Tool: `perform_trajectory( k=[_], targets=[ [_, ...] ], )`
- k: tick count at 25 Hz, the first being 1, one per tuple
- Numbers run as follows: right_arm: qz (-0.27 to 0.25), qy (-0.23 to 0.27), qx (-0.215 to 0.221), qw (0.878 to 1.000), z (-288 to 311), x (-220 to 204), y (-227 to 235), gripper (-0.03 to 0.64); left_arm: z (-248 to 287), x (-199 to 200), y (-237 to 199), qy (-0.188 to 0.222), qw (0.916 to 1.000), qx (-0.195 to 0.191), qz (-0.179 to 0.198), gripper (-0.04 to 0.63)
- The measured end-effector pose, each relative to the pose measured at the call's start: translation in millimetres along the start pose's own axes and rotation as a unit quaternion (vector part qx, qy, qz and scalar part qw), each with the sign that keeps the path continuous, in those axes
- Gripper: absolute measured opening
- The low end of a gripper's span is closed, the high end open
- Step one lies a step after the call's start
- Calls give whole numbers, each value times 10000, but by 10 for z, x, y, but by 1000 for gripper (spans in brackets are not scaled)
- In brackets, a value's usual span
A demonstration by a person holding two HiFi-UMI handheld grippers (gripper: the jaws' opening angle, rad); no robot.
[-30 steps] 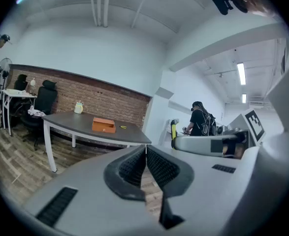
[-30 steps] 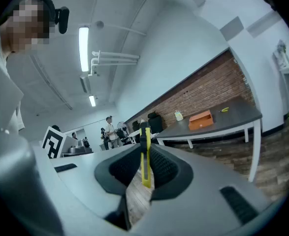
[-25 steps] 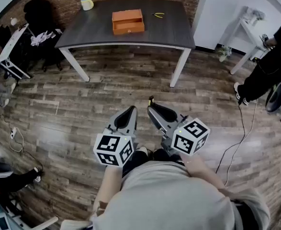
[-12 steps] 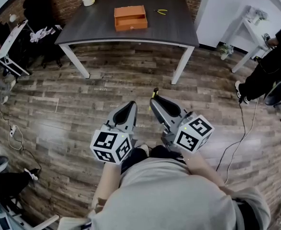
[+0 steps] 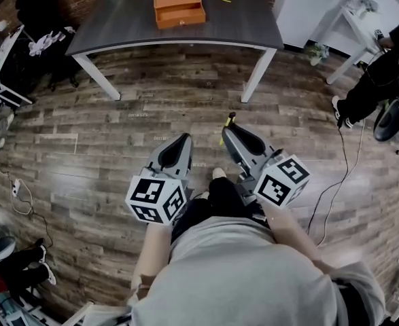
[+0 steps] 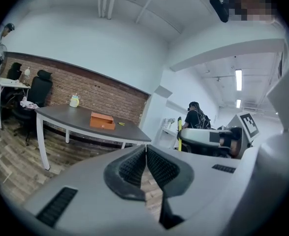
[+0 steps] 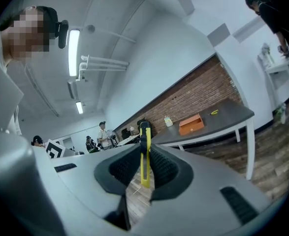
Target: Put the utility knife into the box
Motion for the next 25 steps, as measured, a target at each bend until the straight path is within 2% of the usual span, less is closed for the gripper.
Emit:
perform_trajectory(
  k=[6,11,20,25],
  targets=[
    [-34,-30,120,9999,233,85,114,67,151,59,-209,25,9999,107,-69,23],
    [-22,-120,154,9998,429,151,432,67,411,106,-334,19,9997,224,-120,23],
    [62,-172,604,9980,1154,397,1010,67,1089,394,-721,72,9985,533,-83,23],
    [58,-107,798,9967,1582,678,1306,67,1513,646,-909,103,9981,614,14,23]
  ],
)
Point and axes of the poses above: the fingertips, and each gripper's own axes: z forward along the fingers, y to its right, x out of its top, the point moved 1 cm from there along -z, backward along the fingers, and after that the axes turned 13 degrees about x, right-handed, at the moved point
